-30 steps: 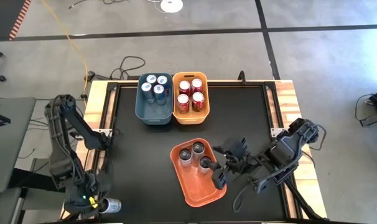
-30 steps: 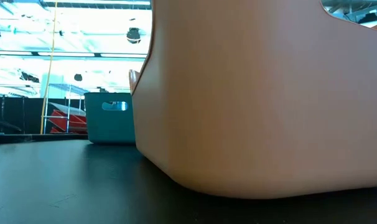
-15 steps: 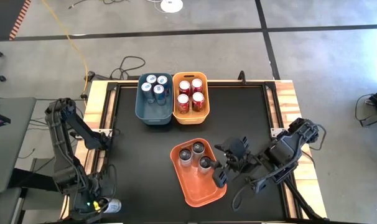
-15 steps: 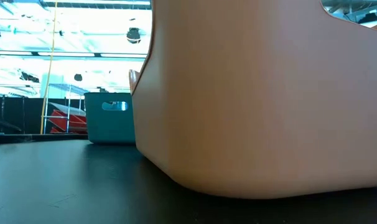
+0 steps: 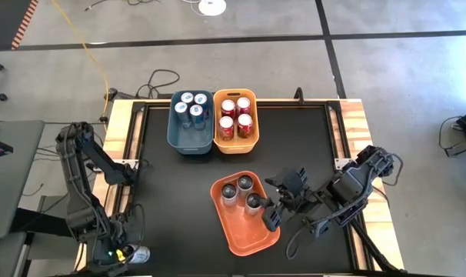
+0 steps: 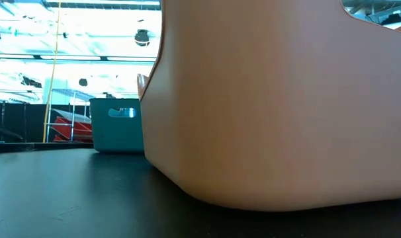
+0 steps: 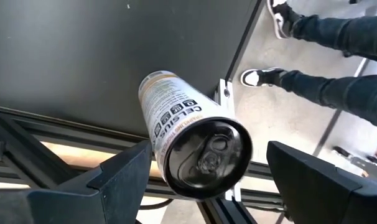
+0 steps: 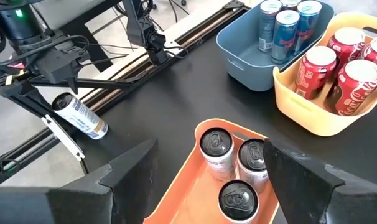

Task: Sort soda cans
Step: Put the white soda can into the orange bin

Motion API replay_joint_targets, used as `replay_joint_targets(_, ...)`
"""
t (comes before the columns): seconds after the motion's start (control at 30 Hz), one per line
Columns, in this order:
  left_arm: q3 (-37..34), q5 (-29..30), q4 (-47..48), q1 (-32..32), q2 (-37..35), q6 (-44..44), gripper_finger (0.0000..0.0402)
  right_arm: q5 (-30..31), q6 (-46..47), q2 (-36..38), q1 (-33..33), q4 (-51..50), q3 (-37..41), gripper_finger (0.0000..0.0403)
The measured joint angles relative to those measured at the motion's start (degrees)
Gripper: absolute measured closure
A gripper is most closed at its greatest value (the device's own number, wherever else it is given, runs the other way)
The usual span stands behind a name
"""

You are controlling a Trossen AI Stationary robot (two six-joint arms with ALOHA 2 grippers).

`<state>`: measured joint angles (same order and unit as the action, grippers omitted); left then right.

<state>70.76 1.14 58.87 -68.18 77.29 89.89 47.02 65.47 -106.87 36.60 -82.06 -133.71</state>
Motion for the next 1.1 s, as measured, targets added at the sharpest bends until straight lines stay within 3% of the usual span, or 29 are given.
replay_joint_targets(0.7,0.0,-4.4,0.5,0.0,8.7,-0.6,0.0091,-0.6,0.0,0.0,-0.8,-0.2,0.0,0.0097)
replay_joint_targets(0.93,0.0,-6.0,1.0,0.0,8.8,0.6,0.0144,-0.6,0.9,0.0,-0.7,-0.8,0.0,0.0097)
replay_joint_targets(1.1,-0.1,-7.1,3.1,0.8,7.8,3.0,0.0144,-0.6,1.2,0.5,0.1,-2.4,0.0,0.0104)
